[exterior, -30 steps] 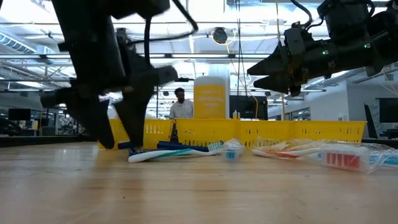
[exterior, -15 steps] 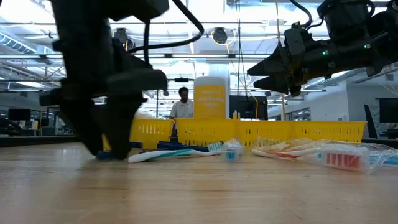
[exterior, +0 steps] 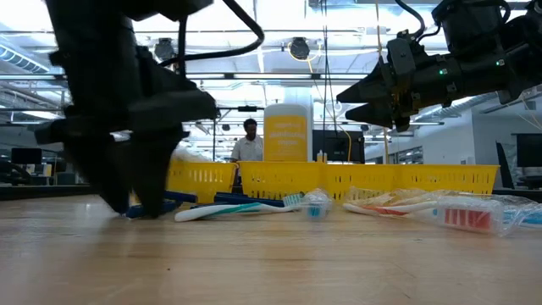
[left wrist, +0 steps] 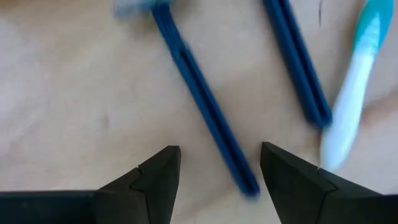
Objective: Pick & Place Travel size toiletries
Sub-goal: Put the left blue razor into the middle right yellow bin
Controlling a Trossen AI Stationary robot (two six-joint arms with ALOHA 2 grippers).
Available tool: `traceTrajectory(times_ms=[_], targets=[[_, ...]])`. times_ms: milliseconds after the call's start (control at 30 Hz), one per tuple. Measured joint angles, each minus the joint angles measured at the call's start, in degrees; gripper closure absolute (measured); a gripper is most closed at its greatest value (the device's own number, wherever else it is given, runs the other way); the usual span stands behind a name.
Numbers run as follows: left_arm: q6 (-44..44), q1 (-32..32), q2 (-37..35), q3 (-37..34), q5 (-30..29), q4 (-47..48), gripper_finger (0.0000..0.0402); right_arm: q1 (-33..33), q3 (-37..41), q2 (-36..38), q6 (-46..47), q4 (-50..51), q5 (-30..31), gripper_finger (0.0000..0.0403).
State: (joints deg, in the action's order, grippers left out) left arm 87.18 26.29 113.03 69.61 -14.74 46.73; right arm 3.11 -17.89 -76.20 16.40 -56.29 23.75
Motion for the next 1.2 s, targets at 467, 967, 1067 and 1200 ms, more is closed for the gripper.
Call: traceTrajectory(times_ms=[467,967,1067,1200], targets=[[4.9,-1.0,0.0,-0.1,1.2,-0.3,0.0246,0.0,0.0,0.0,0.0,0.0,0.0,0.0124],[-5.7,1.4,-1.1,0.4,1.9,-0.3,0.0393,0.0,0.0,0.0,0.0,0.1,0.0,0.0124],[-5.9,3.7,-2.4,1.1,-0.2,-0.2,0.0391,0.0,0.0,0.0,-0.1,0.1,0.0,0.0124],[-7.4,6.6,-6.3,3.8,-8.5,-0.7,0.0395,0.0,0.0,0.0,-0.1,0.1,-0.1,0.0124]])
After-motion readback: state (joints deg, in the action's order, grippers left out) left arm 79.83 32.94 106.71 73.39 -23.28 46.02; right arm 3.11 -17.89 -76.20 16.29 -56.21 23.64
